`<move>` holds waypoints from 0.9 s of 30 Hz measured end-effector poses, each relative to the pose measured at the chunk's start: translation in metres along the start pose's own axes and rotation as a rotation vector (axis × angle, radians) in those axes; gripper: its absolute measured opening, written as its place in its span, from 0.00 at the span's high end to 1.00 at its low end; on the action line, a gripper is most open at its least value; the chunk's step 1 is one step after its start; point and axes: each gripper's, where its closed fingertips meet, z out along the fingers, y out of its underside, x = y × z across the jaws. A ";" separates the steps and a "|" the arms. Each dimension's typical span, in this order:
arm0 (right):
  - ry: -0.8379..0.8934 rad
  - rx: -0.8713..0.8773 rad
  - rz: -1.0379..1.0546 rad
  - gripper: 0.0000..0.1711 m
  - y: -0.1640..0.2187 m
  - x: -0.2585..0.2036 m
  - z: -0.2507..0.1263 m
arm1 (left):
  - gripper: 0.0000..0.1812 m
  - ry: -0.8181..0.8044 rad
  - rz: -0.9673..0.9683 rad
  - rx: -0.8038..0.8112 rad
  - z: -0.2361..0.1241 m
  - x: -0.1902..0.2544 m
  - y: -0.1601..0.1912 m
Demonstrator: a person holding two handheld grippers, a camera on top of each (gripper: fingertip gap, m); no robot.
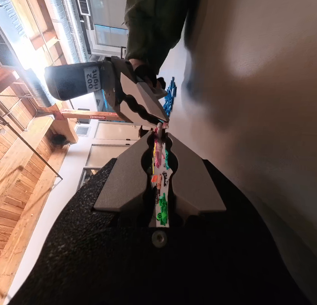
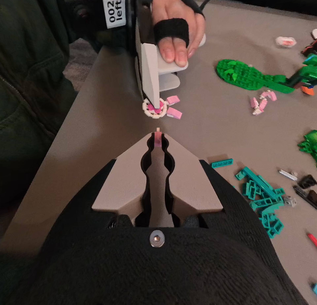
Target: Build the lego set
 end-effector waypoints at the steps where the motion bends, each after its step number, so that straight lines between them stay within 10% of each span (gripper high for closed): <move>1: -0.012 -0.010 -0.014 0.96 0.000 -0.001 0.001 | 0.96 0.002 0.007 0.004 0.000 0.001 -0.002; 7: -0.089 0.063 -0.016 0.96 -0.008 -0.008 -0.004 | 0.96 0.006 0.016 0.037 0.000 0.002 -0.009; 8: -0.095 0.062 -0.018 0.96 -0.007 -0.009 -0.003 | 0.06 0.009 0.018 0.040 0.000 0.003 -0.010; 10: -0.107 0.057 -0.030 0.96 -0.007 -0.012 0.000 | 0.03 0.022 0.020 0.055 0.000 0.006 -0.013; 13: -0.112 0.038 -0.048 0.96 -0.005 -0.014 0.005 | 0.96 0.039 0.018 0.069 0.000 0.009 -0.016; 27: -0.214 -0.050 -0.044 0.96 0.017 -0.030 0.029 | 0.95 0.247 -0.059 0.145 -0.004 0.046 -0.023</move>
